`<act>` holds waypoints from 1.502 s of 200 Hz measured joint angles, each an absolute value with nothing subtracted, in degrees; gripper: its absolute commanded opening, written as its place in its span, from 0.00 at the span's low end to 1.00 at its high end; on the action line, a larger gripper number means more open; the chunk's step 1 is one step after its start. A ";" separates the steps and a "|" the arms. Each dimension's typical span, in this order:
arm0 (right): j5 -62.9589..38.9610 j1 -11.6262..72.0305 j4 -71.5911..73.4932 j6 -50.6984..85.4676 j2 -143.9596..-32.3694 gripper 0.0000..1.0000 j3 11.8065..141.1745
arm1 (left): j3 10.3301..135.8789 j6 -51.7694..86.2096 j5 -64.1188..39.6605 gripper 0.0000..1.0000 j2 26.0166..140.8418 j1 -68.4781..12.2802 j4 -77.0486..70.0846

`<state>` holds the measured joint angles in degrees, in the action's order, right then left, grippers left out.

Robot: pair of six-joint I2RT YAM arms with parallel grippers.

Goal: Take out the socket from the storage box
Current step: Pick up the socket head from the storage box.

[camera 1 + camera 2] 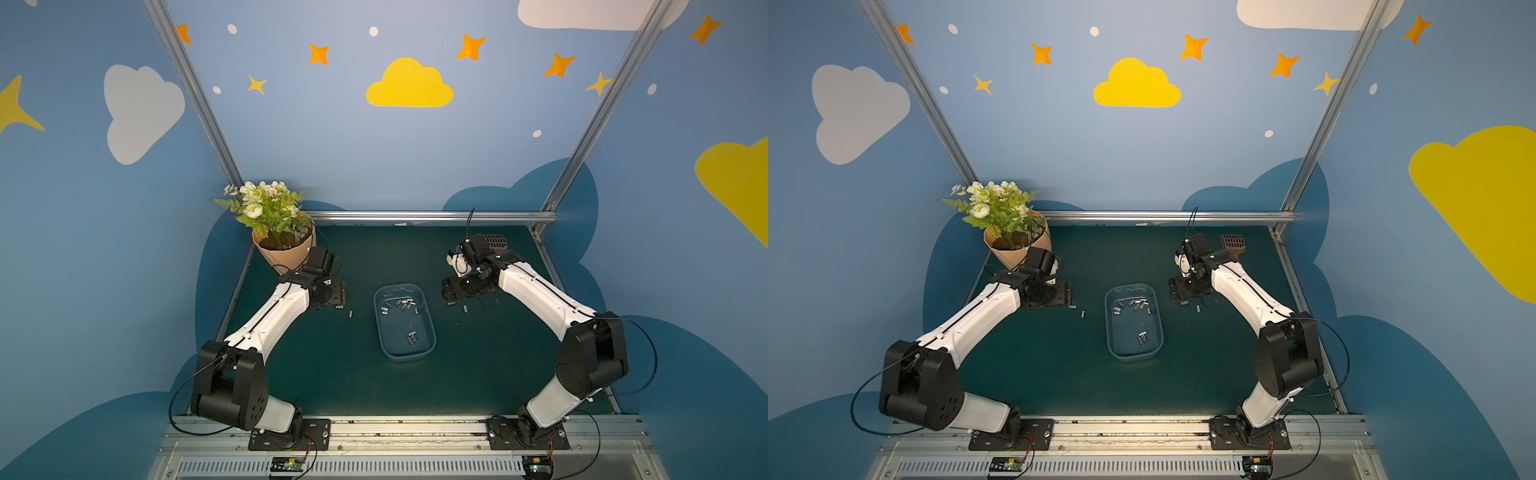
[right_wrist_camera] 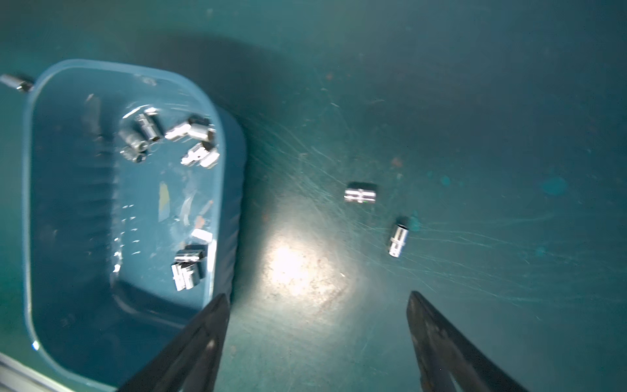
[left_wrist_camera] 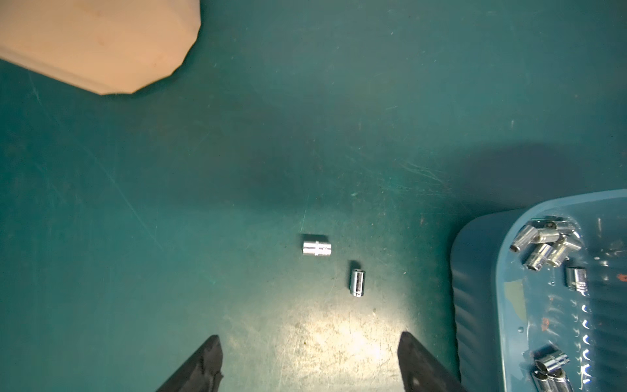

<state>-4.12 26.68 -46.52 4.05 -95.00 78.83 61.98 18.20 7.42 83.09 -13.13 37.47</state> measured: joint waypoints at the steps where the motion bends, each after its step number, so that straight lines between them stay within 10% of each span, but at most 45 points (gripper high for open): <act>1: -4.14 26.74 -46.52 4.05 -95.00 0.83 78.87 | 61.84 18.24 7.42 0.83 83.02 -13.13 37.47; 300: -3.70 42.63 -45.76 1.28 -122.15 0.70 97.43 | 50.85 25.15 0.75 0.84 77.89 -13.13 28.14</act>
